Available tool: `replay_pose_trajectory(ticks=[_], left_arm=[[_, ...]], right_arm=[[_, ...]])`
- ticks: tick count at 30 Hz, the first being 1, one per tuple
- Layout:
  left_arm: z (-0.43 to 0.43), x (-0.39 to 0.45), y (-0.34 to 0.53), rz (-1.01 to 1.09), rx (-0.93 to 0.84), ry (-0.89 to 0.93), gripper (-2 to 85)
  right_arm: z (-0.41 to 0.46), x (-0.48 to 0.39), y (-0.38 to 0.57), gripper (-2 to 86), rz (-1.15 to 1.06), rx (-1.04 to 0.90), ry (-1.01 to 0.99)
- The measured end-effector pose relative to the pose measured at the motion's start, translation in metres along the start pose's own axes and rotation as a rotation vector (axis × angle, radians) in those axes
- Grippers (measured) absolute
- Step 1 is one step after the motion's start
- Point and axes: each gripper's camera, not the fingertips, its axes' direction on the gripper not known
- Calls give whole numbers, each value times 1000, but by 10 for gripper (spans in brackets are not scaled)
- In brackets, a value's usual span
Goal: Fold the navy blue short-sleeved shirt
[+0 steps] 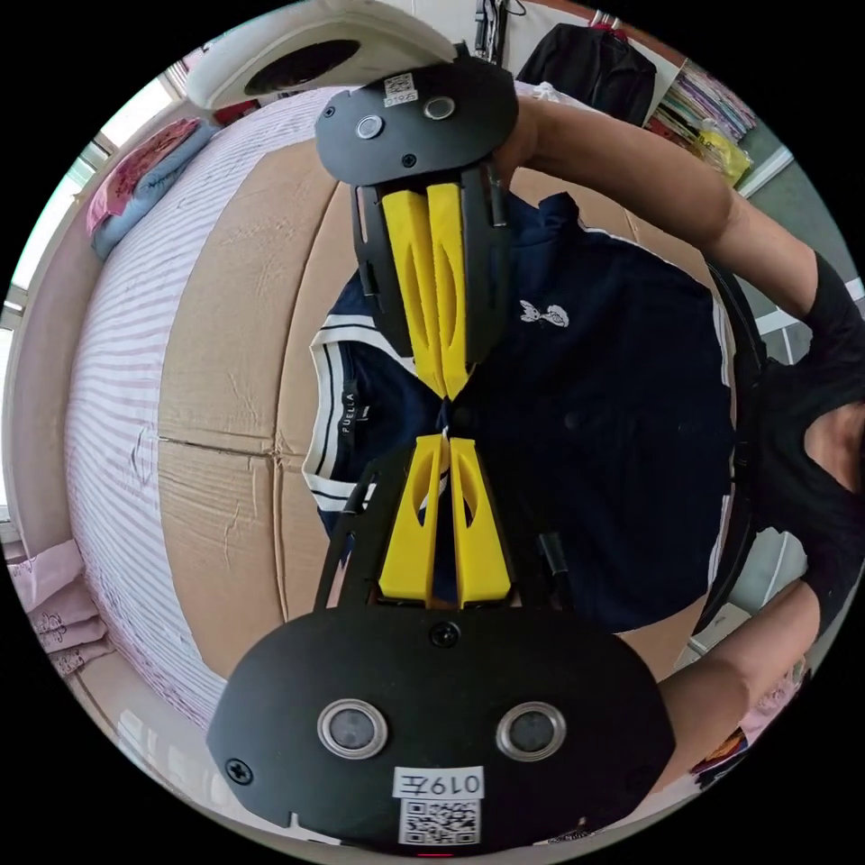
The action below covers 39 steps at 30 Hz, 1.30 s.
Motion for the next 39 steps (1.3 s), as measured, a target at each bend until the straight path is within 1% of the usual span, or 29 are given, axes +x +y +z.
replay_pose_trajectory(ticks=[3, 7, 10, 14, 16, 17, 19, 21, 22, 24, 25, 26, 27, 28, 29, 30, 31, 32, 33, 34, 36, 39], left_arm=[[16, 21, -1, -19, -59, -9, 6], [29, 57, 6, -19, -94, -44, 8], [28, 81, 18, -45, -93, -57, 9], [32, 113, 38, -148, -90, -38, 18], [30, 136, 48, -169, -89, -87, 24], [26, 151, 57, -202, -85, -133, 30], [17, 170, 75, -262, -61, -158, 37], [-6, 192, 113, -431, -20, -264, 34], [-14, 199, 126, -480, 1, -297, 32], [-49, 241, 186, -650, 186, -367, 22], [-59, 256, 203, -689, 253, -367, 20], [-75, 295, 235, -707, 403, -354, 18], [-87, 344, 264, -677, 550, -346, 16], [-90, 369, 276, -661, 604, -350, 15], [-92, 424, 296, -637, 679, -377, 14], [-87, 480, 309, -614, 701, -415, 12], [-83, 508, 314, -599, 699, -431, 12], [-73, 561, 322, -579, 706, -454, 11], [-60, 612, 329, -557, 718, -454, 12], [-53, 636, 332, -543, 713, -456, 12], [-25, 717, 342, -524, 654, -483, 16], [4, 783, 358, -532, 535, -536, 28]], right_arm=[[32, -4, 14, -9, 41, -40, 20], [77, -19, 33, -9, 77, -102, 77], [93, -36, 52, -9, 72, -76, 132], [132, -50, 81, -7, 162, -86, 170], [140, -60, 98, -5, 206, -50, 194], [142, -70, 113, -5, 242, -27, 240], [141, -90, 140, -3, 282, 31, 313], [136, -119, 172, -3, 307, 84, 342], [132, -148, 195, -5, 301, 131, 356], [125, -205, 231, -6, 275, 220, 390], [124, -244, 255, -7, 287, 271, 433], [128, -286, 280, -9, 287, 333, 470], [132, -307, 292, -9, 277, 360, 485], [144, -349, 316, -9, 273, 413, 526], [161, -387, 339, -9, 288, 468, 564], [172, -405, 350, -9, 293, 494, 574], [197, -440, 370, -9, 284, 529, 587], [225, -471, 386, -10, 276, 545, 603], [240, -485, 393, -10, 272, 536, 613], [271, -510, 403, -10, 266, 489, 637], [315, -539, 417, -10, 269, 421, 682], [369, -567, 442, -10, 308, 360, 737]])
